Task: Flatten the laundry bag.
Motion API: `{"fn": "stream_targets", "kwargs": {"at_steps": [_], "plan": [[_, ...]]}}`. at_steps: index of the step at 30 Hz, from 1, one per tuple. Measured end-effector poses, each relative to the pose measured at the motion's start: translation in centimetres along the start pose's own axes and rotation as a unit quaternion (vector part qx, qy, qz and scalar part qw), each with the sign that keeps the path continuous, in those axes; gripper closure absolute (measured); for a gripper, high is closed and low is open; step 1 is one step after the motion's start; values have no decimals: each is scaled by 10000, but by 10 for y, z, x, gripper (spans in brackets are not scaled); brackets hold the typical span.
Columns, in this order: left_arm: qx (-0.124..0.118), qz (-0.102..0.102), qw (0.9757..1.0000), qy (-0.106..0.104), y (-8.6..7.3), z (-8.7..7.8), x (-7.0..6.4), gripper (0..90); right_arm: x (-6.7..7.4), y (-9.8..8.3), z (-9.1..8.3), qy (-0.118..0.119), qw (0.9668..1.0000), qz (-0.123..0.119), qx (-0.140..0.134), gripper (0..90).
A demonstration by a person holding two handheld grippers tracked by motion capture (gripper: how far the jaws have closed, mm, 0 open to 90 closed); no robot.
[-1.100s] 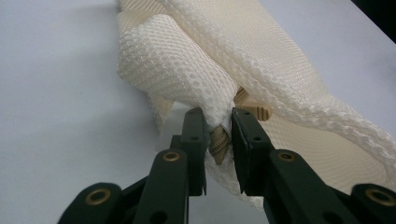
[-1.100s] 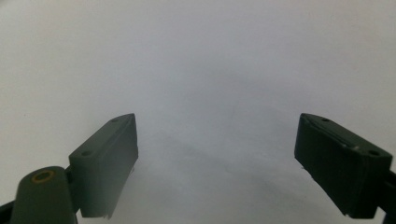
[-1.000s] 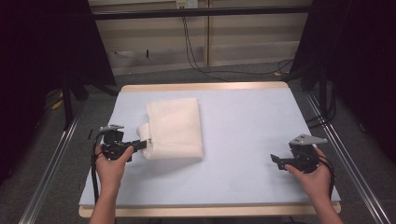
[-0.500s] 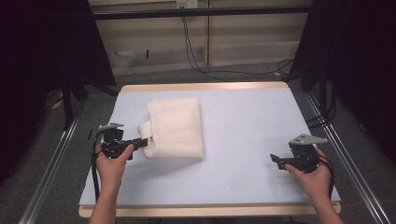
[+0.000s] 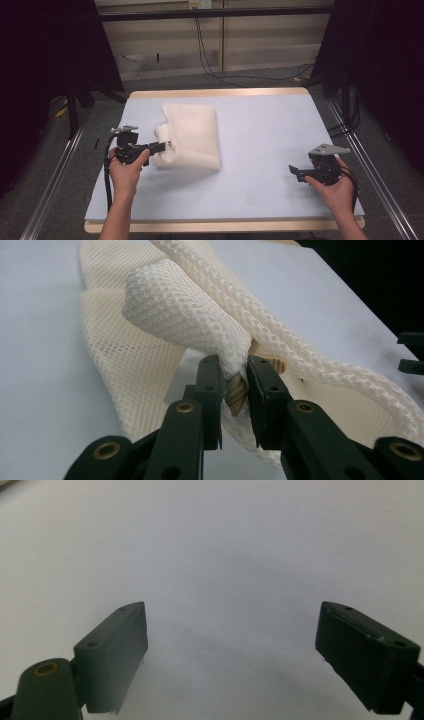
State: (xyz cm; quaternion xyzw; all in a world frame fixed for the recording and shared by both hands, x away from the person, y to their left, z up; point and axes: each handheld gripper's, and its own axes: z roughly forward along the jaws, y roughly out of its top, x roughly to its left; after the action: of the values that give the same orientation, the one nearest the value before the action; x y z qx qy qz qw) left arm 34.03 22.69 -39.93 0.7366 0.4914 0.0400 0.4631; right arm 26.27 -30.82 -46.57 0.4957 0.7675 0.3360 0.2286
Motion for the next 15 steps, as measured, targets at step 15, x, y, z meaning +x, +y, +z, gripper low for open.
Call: {"fn": "stream_targets", "kwargs": {"at_steps": [15], "plan": [[-5,171,9995,-279,12,19,-25,767,2,2,3,19,9999,-154,37,132]]}}
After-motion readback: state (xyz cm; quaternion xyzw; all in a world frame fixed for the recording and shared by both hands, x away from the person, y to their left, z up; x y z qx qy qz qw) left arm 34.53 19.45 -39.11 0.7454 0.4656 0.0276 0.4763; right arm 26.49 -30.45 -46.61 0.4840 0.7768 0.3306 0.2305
